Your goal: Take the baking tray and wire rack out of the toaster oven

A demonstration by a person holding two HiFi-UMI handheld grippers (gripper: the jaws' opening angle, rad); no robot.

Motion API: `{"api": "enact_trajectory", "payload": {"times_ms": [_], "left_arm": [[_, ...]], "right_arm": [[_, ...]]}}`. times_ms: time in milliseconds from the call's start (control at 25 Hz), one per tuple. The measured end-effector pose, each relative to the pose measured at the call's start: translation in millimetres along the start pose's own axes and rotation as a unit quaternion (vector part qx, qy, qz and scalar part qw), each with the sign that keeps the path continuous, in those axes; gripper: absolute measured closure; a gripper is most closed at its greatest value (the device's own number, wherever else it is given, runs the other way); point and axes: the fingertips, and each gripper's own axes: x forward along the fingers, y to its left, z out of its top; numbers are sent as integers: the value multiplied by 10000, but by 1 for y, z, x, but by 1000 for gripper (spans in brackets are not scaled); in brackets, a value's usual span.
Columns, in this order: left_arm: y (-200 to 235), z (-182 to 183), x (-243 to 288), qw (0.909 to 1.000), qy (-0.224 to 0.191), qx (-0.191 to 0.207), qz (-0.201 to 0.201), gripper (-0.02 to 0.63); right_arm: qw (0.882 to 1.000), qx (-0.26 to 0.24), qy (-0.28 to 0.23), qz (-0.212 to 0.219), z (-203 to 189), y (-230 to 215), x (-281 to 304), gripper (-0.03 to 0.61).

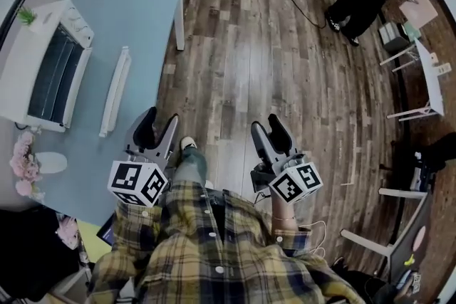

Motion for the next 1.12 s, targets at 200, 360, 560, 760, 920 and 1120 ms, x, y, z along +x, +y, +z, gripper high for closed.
{"api": "enact_trajectory", "payload": {"times_ms": [200,360,560,760,920,1120], "left_arm": [[43,32,30,9993,-214,-193,235,356],[90,52,42,9969,-415,-390,546,333],[134,69,36,9918,-651,-595,927,301],[179,74,0,9789,-949,-865,1589,293],[207,73,-35,9603,-1220,-1098,2256,293],[242,71,-77,9276,-1594,-1347,3098,293]], "right_arm": [[9995,84,79,295,13,-2,71,331],[9976,69,299,617,10,9,135,325],[9923,92,585,1086,3,33,197,322],[9800,48,984,1728,-14,81,247,322],[9609,-45,1427,2374,-31,122,284,322],[9345,-99,1856,3035,-54,165,333,322]]}}
